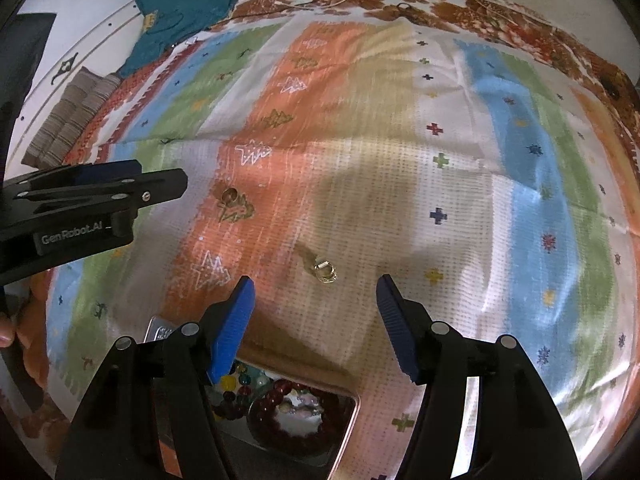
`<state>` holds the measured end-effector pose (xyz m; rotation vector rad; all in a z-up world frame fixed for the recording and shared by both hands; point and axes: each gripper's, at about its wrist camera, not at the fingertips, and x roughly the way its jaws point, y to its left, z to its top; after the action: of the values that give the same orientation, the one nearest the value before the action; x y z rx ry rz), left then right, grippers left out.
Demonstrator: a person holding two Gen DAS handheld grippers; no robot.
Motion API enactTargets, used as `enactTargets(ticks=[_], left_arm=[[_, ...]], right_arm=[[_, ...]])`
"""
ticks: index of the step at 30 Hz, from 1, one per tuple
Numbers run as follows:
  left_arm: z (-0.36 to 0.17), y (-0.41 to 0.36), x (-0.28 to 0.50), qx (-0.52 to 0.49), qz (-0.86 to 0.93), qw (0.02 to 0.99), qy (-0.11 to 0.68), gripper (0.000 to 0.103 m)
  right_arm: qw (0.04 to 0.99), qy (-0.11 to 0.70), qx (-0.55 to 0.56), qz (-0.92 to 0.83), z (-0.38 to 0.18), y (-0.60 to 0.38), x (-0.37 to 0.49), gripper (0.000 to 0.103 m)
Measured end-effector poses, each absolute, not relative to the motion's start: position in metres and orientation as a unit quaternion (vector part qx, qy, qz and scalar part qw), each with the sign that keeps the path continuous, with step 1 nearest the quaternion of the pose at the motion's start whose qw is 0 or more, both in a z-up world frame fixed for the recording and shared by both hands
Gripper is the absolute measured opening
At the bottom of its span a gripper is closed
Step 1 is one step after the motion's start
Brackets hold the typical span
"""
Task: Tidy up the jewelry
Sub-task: 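Move both open tools to the silver ring and gold ring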
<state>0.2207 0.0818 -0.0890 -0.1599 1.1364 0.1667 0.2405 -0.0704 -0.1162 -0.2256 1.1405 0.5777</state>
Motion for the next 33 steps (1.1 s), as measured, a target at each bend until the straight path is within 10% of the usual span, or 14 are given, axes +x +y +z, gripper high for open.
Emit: enactTargets(ticks=[33], left_arm=[[-0.147, 0.092, 0.267, -0.067, 0.068, 0.799, 0.594, 0.057]], right_arm=[[0.756, 0.585, -0.128, 0.266, -0.165, -0.044, 0.27, 0.063]])
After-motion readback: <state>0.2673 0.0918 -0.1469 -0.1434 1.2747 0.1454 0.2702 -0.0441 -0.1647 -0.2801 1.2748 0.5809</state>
